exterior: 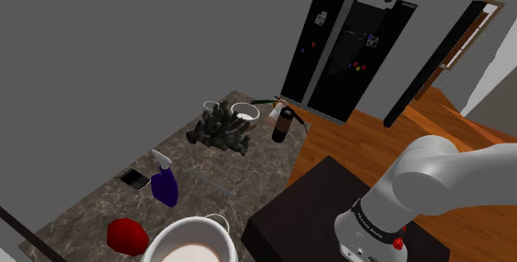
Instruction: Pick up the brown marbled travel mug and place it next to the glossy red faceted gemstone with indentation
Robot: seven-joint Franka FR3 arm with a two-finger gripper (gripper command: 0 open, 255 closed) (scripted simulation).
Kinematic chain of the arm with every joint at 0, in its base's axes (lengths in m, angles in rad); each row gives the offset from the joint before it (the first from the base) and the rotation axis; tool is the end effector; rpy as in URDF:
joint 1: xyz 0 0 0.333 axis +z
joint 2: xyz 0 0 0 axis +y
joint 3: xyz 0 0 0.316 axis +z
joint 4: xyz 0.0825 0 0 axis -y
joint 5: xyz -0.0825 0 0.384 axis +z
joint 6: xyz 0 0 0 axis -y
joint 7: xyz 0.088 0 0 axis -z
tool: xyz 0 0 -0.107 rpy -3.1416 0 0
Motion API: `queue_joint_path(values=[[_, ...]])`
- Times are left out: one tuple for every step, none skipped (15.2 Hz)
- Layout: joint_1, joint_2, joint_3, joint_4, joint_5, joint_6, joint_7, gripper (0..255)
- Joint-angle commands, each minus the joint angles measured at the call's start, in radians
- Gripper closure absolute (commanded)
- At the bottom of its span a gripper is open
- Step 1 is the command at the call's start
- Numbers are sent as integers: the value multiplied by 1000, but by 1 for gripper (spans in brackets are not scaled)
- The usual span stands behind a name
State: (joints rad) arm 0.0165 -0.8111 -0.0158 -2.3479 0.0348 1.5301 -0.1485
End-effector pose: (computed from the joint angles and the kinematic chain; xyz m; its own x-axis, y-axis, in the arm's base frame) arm 0.2960 0.0025 0.5984 0.9879 0.1548 0.0002 0.1547 -0.9869 -0.0467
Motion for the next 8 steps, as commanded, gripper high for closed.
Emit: queue_joint_path(values=[[0,0,0,0,0,0,0,0],[-4,15,-10,-16,-8,30,-11,0],[-8,31,-20,-31,-16,61,-22,0],[-13,49,-31,-44,-24,91,-33,0],[-17,68,-41,-56,-31,122,-44,0],[-21,88,-51,-67,-38,153,-55,0],[-26,110,-62,-76,-45,184,-66,0],[-30,133,-72,-85,-51,215,-77,0]])
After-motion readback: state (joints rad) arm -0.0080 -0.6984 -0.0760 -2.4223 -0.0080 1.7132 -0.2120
